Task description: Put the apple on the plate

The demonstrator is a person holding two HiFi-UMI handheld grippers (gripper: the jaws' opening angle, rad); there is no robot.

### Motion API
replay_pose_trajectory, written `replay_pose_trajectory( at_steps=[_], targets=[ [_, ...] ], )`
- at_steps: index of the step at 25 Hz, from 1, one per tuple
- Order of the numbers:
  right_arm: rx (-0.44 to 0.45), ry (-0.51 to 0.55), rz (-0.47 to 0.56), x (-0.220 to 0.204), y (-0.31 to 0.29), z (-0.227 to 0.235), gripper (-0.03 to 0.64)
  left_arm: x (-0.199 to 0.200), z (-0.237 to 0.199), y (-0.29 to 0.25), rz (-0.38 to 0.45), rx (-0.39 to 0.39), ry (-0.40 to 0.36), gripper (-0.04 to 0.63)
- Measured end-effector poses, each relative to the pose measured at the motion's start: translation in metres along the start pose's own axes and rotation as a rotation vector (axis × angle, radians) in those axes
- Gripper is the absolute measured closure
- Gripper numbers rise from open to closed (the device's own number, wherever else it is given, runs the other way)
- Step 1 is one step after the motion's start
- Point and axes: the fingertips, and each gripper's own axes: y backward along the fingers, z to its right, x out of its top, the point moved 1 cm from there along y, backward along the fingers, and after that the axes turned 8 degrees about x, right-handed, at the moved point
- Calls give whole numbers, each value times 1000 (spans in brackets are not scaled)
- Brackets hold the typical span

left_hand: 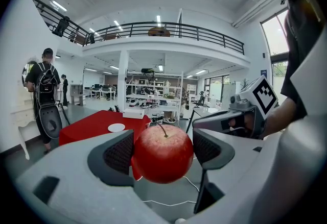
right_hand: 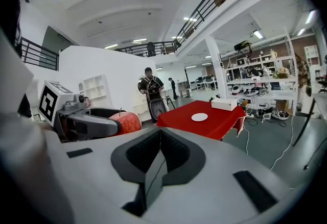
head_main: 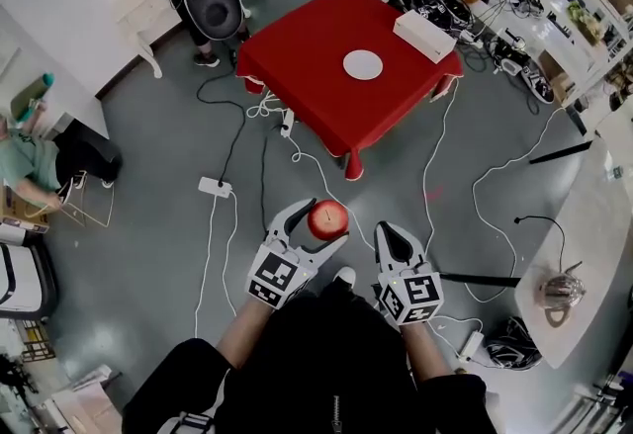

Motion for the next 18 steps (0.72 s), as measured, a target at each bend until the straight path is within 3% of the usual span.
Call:
replay_pose_trajectory(
  at_steps=[18],
  targets=[
    [6,-18,4,-1,12,31,606,6,15,-26,-13,9,16,232]
  ],
)
